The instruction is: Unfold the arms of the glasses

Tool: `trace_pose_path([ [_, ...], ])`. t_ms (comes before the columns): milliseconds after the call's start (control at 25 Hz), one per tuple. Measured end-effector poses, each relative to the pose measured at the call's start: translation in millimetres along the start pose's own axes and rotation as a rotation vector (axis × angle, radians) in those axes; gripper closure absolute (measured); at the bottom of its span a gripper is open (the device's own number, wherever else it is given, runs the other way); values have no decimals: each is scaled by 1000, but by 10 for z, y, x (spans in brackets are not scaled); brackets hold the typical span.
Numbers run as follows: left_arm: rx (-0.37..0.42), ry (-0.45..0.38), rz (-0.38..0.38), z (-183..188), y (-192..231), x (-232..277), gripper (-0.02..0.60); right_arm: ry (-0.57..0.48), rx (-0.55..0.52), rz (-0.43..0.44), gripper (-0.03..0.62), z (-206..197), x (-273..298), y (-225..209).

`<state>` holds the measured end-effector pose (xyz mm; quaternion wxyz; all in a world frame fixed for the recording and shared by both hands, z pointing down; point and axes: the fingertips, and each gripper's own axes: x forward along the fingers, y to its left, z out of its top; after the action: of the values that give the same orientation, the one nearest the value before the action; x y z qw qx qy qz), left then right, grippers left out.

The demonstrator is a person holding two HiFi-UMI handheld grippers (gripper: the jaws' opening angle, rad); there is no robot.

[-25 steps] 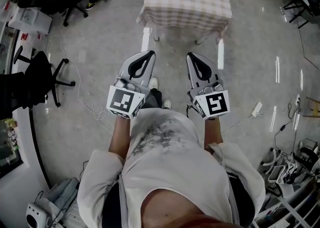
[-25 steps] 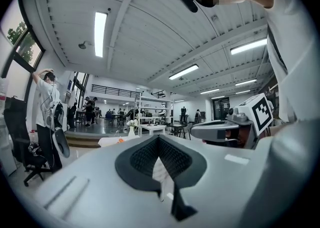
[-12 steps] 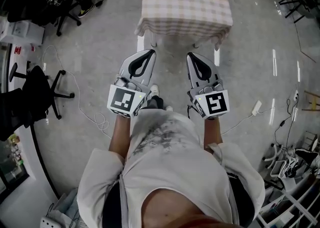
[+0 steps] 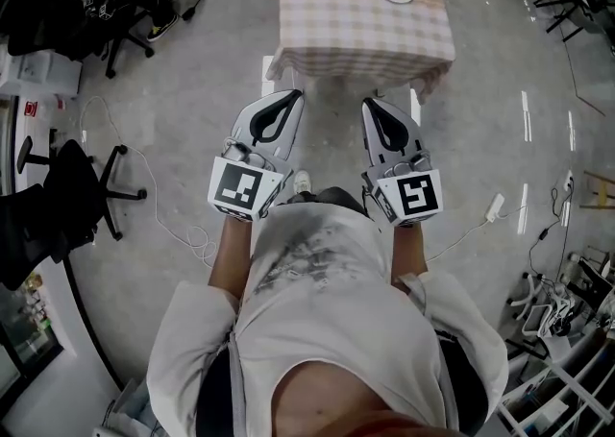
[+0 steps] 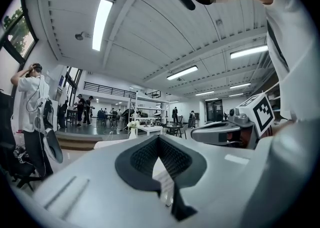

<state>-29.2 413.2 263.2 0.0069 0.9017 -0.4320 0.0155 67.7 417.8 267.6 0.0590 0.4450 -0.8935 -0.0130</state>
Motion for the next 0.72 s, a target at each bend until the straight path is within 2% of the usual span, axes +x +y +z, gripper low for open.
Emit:
trace_pose_path([
  [280,-7,1,-21,4,153,171,572,15,-7,-12,577,44,225,-110],
  [720,-23,17,18,-100,528,643,572,26,-19,38,577,-58,753,-435],
])
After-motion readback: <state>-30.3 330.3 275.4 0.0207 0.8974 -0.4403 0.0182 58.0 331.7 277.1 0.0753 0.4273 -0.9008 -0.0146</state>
